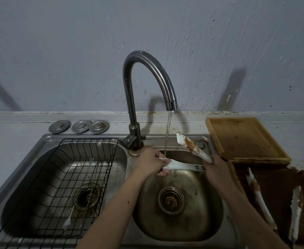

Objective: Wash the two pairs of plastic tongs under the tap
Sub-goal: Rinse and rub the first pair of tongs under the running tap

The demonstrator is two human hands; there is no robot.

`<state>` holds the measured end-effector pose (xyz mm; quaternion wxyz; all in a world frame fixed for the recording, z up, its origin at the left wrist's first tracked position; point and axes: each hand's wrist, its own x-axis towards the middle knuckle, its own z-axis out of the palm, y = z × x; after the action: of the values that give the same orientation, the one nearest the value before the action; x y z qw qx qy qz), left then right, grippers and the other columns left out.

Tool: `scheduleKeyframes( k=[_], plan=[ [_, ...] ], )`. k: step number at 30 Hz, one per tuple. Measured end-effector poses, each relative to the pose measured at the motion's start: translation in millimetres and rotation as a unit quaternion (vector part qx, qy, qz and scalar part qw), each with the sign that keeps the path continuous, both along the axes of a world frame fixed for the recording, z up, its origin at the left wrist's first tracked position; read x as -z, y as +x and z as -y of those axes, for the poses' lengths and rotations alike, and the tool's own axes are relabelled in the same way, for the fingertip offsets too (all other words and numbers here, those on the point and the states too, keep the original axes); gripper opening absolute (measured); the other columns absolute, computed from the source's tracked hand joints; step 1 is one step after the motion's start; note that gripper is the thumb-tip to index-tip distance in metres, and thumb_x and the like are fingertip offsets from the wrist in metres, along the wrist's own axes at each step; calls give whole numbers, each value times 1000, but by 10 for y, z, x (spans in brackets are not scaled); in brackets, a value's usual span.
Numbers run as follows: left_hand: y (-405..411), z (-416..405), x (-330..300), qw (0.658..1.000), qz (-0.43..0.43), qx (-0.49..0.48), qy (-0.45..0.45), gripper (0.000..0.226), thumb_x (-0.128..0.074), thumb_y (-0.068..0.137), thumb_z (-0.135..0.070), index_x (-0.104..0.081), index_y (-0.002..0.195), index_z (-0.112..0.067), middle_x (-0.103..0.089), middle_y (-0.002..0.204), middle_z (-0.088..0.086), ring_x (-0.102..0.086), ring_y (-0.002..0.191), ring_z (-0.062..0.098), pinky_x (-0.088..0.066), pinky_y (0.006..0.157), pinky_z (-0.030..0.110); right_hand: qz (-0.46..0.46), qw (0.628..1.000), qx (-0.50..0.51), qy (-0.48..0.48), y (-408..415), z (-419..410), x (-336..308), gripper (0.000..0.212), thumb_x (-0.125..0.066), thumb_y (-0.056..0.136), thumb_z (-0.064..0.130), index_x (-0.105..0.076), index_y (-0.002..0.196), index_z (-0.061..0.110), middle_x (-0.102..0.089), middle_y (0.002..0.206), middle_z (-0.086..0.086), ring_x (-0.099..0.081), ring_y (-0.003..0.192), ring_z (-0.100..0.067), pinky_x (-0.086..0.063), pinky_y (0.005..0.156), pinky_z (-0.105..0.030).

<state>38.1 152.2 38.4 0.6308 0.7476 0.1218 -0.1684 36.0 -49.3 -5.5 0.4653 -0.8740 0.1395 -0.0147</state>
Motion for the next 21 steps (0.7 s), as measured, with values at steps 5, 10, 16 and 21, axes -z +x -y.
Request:
scheduleKeyframes(
  k=[5, 10, 16, 21],
  plan=[
    [41, -73, -88, 981, -41, 10, -188, 32, -36, 93, 11, -56, 116, 5, -61, 112, 14, -62, 97, 26, -58, 73, 31, 4, 1000, -3, 29, -1, -2, -14, 14, -47, 90, 22, -51, 80, 30, -59, 83, 0, -55, 77, -15, -40, 61, -31],
    [76, -171, -116, 933, -19, -14, -360, 51, -25, 82, 26, -56, 114, 1, -64, 114, 15, -57, 111, 31, -45, 98, 42, -4, 997, -72, 37, -75, -82, -55, 14, -46, 94, 21, -59, 88, 18, -61, 82, 0, -56, 76, -10, -37, 58, -25],
    [125, -148, 90, 930, 79, -148, -328, 43, -32, 87, 21, -55, 111, -5, -57, 130, 16, -58, 114, 22, -43, 103, 39, -116, 952, -280, 31, -244, -156, -122, 8, -56, 91, 26, -54, 83, 26, -62, 70, 1, -60, 58, -7, -52, 54, -23],
    [85, -186, 394, 985, 115, -95, 82, 38, -42, 95, -5, -42, 133, -11, -47, 136, 12, -46, 123, 23, -36, 95, 19, -136, 928, -338, 82, -326, -127, -238, 7, -54, 91, 32, -59, 93, 29, -60, 65, 5, -56, 49, -3, -47, 46, -20]
  ],
)
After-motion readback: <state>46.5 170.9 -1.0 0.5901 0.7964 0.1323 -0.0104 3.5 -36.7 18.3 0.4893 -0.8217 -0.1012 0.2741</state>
